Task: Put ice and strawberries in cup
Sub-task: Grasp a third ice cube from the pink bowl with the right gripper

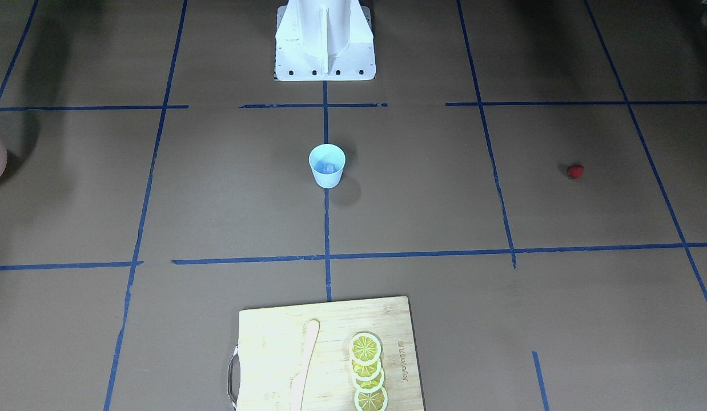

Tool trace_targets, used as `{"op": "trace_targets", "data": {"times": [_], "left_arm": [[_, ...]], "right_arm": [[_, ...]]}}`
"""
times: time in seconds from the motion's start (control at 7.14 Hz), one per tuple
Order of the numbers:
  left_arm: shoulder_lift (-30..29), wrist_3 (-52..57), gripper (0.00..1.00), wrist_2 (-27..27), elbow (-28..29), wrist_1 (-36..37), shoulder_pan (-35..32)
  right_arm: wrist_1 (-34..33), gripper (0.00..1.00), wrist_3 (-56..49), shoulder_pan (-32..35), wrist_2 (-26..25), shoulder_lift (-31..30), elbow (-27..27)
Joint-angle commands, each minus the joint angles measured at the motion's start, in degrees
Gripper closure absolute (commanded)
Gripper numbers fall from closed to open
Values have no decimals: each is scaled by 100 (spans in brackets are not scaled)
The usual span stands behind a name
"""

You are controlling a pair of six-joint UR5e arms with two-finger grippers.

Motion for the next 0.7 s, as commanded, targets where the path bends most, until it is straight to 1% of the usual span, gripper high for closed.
{"op": "trace_targets", "data": {"times": [0.0, 0.14, 0.28, 0.56], "left_arm": [[9, 0, 0, -7, -86, 35, -9], [9, 0, 0, 2, -78, 36, 0], [9, 0, 0, -6, -87, 36, 0], [9, 0, 0, -15, -87, 36, 0]], "right_arm": [[1417, 4, 946, 17, -90, -266, -696], [1850, 8, 1395, 17, -195, -398, -786], [2019, 12, 1670, -27, -257, -451, -882], [2021, 21, 1725, -210, -389, -452, -980]]}}
